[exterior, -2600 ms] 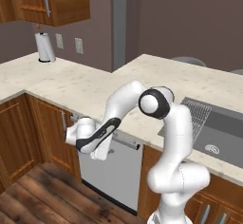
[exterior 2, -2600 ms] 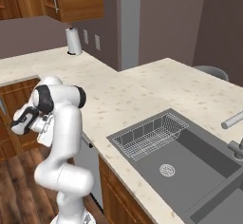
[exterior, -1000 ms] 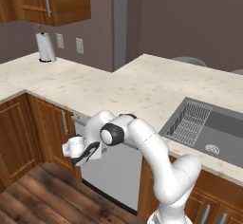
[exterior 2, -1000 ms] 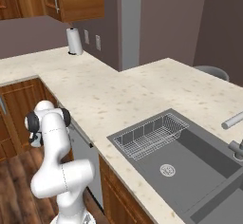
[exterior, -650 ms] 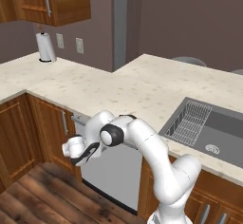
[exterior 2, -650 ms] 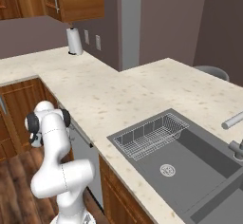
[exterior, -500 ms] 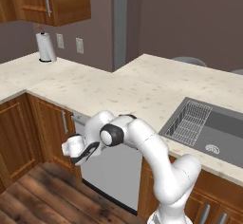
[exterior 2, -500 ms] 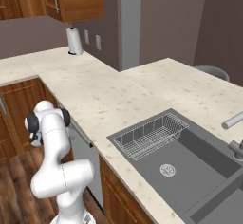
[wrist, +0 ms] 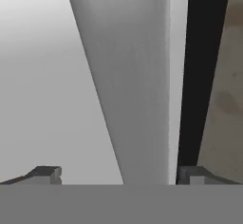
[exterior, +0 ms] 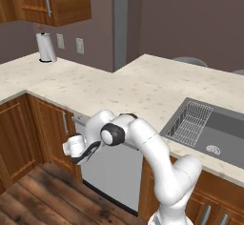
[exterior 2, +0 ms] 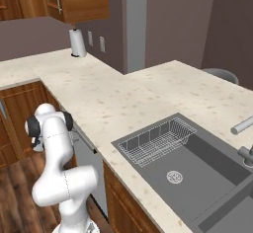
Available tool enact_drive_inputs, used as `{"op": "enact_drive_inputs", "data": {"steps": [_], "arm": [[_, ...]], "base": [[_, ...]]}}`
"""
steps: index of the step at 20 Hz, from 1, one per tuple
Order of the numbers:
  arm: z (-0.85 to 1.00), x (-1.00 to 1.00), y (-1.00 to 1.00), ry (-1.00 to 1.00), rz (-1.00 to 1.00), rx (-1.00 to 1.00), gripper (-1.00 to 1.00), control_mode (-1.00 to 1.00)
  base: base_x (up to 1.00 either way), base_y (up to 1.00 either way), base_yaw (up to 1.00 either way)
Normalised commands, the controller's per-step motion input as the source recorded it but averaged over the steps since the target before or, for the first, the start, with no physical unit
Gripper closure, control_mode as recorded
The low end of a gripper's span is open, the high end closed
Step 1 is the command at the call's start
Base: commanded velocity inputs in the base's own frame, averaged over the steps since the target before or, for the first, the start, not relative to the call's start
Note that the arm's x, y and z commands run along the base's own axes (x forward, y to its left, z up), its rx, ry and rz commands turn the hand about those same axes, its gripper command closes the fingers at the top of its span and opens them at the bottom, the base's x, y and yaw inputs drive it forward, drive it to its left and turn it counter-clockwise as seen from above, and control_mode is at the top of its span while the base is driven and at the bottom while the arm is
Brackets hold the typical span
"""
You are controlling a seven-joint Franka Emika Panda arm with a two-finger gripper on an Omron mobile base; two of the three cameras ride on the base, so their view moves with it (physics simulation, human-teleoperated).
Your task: Open the dishwasher door and pull out the top rack.
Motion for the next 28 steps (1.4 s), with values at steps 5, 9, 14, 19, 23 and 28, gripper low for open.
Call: {"op": "enact_drive_inputs", "data": {"steps": [5, 9, 14, 19, 23, 28], "arm": [[0.04, 0.4, -0.37, -0.01, 0.0, 0.0, -1.0, -1.0], [0.14, 0.49, -0.4, 0.0, 0.0, 0.03, -1.0, -1.0], [-0.2, 0.26, -0.1, 0.1, 0.0, 0.0, 1.0, -1.0], [-0.23, -0.18, -0.01, 0.06, 0.0, 0.06, 1.0, -1.0], [-0.7, -0.85, 0.08, 0.17, 0.08, 0.12, 1.0, -1.0], [-0.8, -1.0, 0.57, 0.23, 0.15, 0.2, 1.0, -1.0]], "base": [[0.0, 0.0, 0.0], [0.0, 0.0, 0.0], [0.0, 0.0, 0.0], [0.0, 0.0, 0.0], [0.0, 0.0, 0.0], [0.0, 0.0, 0.0]]}}
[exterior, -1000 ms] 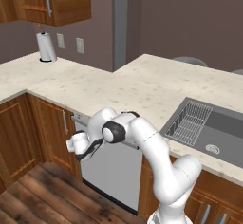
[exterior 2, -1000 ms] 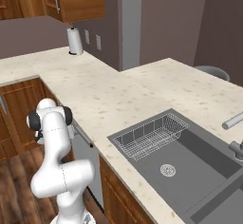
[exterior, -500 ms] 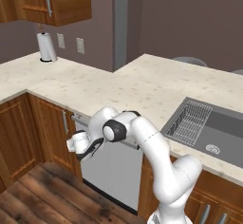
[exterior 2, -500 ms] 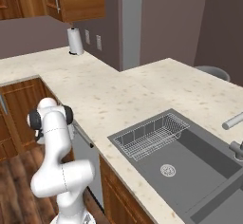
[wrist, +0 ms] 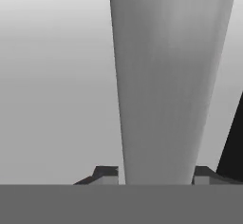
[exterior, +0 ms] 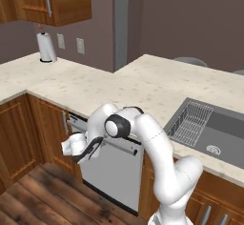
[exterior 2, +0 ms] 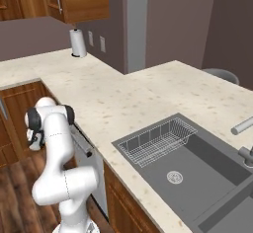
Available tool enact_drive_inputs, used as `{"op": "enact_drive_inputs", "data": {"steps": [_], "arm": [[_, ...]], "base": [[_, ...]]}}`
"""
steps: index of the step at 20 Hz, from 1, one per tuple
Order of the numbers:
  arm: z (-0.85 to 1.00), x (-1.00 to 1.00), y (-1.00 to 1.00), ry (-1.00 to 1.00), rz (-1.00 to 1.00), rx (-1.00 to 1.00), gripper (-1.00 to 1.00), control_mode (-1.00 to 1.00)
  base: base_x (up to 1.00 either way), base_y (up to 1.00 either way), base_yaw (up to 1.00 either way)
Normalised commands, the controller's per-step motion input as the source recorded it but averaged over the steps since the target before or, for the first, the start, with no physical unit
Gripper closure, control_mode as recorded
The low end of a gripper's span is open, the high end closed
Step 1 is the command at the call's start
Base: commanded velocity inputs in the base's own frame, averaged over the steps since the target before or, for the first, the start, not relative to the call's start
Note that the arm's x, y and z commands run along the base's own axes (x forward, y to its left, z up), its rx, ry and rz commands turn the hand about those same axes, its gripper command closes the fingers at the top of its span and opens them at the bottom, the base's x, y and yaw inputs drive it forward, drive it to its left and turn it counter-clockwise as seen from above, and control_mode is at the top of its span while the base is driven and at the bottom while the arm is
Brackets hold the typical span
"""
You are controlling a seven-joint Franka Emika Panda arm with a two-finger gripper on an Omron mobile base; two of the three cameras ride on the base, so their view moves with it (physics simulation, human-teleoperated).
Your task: Open the dishwasher door and pull out the top rack.
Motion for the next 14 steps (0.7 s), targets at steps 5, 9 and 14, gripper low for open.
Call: {"op": "enact_drive_inputs", "data": {"steps": [5, 9, 14], "arm": [[-0.97, -1.0, 0.81, 0.33, 0.21, 0.29, 1.0, -1.0], [-1.0, -1.0, 0.86, 0.39, 0.2, 0.31, 1.0, -1.0], [-1.0, -0.96, 0.87, 0.45, 0.17, 0.28, 1.0, -1.0]], "base": [[0.0, 0.0, 0.0], [0.0, 0.0, 0.0], [0.0, 0.0, 0.0]]}}
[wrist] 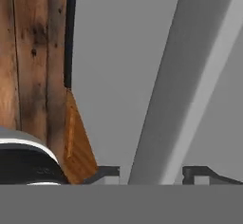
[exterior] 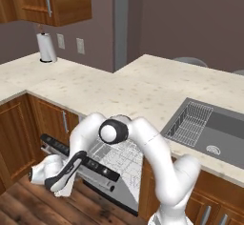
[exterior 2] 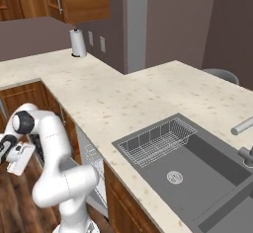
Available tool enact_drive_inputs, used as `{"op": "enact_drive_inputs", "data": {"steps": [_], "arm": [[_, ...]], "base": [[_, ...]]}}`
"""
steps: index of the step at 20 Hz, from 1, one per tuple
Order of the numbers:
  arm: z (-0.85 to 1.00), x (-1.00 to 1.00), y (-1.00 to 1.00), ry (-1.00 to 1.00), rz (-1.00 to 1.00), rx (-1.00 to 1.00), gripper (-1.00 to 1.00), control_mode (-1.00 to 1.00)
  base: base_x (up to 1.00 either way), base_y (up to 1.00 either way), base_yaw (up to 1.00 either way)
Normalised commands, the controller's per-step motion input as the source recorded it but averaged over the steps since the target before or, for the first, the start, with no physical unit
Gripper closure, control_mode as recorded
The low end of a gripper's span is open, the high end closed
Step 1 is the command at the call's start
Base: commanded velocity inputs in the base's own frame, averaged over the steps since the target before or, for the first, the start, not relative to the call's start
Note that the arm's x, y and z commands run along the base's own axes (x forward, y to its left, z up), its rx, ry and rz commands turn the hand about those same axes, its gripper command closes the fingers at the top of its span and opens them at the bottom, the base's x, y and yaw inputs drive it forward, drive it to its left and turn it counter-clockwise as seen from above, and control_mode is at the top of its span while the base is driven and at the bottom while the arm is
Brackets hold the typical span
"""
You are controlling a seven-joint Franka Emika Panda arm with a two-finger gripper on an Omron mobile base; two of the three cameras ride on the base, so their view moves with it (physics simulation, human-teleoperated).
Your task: Open the dishwasher door and pull out the top rack.
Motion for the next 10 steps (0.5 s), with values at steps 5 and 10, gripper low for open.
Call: {"op": "enact_drive_inputs", "data": {"steps": [5, 10], "arm": [[-0.94, -0.58, 0.64, 0.48, 0.11, 0.26, 1.0, -1.0], [-0.52, -0.14, 0.27, 0.21, 0.03, 0.15, -1.0, -1.0]], "base": [[0.0, 0.0, 0.0], [0.0, 0.0, 0.0]]}}
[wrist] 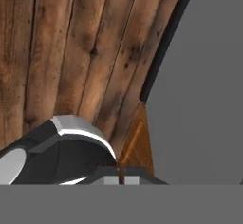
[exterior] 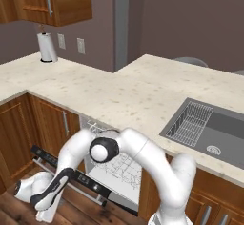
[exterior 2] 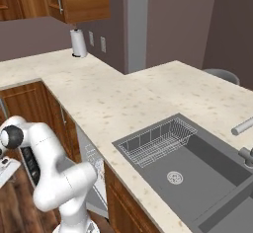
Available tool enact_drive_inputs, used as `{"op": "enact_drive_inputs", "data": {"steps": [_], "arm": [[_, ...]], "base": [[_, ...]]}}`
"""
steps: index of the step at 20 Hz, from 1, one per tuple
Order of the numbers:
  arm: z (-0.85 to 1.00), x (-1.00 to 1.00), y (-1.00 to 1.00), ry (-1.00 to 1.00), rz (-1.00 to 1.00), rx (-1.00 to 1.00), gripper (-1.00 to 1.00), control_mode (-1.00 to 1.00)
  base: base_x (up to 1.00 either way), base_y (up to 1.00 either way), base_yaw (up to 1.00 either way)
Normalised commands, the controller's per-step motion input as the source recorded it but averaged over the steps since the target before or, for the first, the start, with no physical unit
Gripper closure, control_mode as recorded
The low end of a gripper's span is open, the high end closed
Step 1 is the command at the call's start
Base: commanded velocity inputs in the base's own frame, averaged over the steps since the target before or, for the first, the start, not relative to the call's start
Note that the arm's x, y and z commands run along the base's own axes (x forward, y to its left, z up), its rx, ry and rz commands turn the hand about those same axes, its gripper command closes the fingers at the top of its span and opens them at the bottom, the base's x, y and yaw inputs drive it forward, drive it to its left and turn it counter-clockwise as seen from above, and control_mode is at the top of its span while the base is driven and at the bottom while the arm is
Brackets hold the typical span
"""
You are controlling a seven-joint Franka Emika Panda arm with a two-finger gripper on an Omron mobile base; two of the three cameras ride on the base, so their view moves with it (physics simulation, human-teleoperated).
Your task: Open the dishwasher door and pull out the top rack.
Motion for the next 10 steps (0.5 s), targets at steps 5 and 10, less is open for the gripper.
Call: {"op": "enact_drive_inputs", "data": {"steps": [5, 10], "arm": [[0.62, -0.23, -0.16, 0.06, 0.0, 0.21, -1.0, -1.0], [1.0, -0.08, -0.64, 0.0, 0.0, 0.16, -1.0, -1.0]], "base": [[0.0, 0.0, 0.0], [0.0, 0.0, 0.0]]}}
